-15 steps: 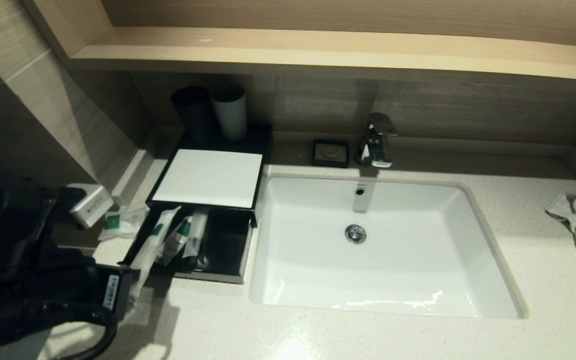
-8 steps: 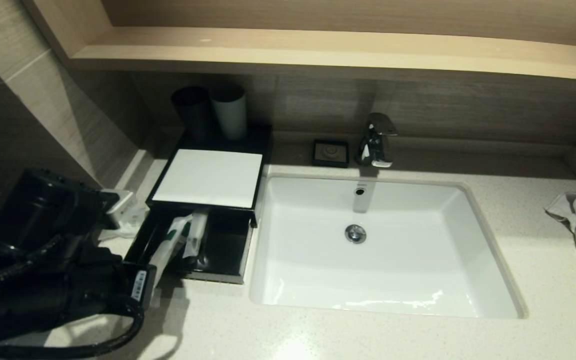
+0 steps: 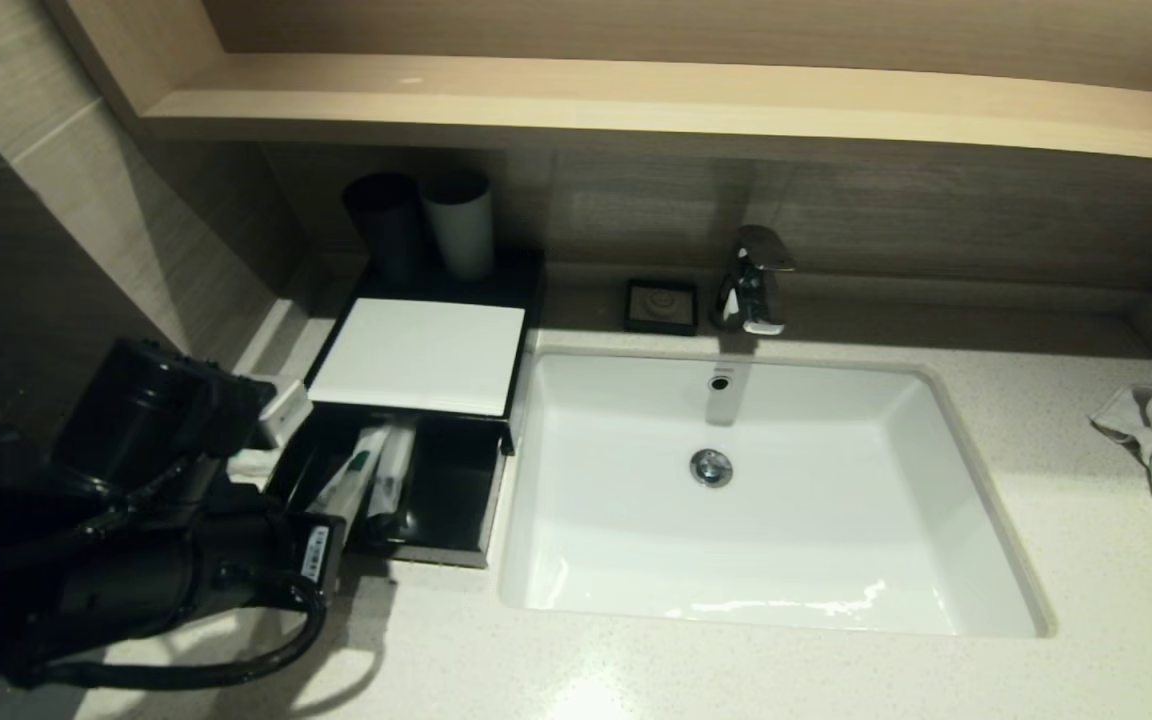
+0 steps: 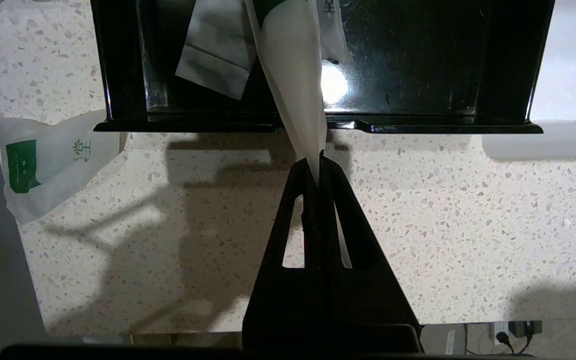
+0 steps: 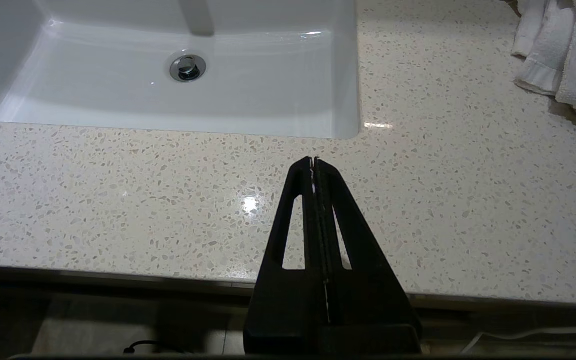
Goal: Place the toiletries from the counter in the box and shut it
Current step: Place the bathroom toiletry into the drawer
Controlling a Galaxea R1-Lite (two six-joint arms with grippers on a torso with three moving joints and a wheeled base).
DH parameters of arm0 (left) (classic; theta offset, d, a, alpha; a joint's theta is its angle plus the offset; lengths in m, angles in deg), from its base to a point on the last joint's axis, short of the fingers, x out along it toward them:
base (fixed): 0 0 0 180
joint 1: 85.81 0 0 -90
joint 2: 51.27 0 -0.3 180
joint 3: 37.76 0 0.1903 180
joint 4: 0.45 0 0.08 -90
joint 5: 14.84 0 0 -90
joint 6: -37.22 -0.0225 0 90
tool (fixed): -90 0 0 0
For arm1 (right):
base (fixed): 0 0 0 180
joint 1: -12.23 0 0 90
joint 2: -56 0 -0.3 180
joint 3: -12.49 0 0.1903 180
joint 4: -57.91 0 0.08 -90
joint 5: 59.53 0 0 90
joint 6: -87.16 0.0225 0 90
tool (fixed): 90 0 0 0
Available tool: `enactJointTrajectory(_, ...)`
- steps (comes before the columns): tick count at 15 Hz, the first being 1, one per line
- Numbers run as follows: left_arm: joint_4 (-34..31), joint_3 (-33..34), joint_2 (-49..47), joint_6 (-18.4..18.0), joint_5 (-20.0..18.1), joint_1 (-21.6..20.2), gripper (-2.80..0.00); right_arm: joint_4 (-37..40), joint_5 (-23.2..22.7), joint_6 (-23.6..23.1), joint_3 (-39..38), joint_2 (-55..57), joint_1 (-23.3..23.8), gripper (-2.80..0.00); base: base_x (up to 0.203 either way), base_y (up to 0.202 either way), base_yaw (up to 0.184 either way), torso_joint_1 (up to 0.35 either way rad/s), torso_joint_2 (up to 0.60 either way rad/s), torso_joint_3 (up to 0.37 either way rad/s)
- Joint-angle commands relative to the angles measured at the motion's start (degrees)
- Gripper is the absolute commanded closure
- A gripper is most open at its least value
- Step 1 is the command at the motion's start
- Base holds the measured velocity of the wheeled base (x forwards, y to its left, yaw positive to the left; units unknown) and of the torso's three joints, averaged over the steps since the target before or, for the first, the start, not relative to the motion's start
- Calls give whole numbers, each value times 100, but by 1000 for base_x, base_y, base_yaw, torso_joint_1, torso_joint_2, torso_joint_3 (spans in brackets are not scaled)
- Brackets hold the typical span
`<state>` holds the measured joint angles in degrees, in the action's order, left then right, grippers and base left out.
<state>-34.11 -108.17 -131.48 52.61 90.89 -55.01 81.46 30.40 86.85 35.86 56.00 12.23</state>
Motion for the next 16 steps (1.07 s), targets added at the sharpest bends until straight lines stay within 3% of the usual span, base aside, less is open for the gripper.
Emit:
enactJointTrajectory(1, 109, -7, -194, -2, 88, -4, 0, -1, -9, -5, 0, 0, 0, 0, 0, 0, 0, 0, 0, 0)
enactJointTrajectory(4, 396, -7, -462, -27, 354, -11, 0, -1, -2, -5, 0, 0, 0, 0, 0, 0, 0, 0, 0, 0)
enactJointTrajectory(16, 817, -305, -882, -241, 360, -180, 0, -1, -2, -5, 0, 0, 0, 0, 0, 0, 0, 0, 0, 0)
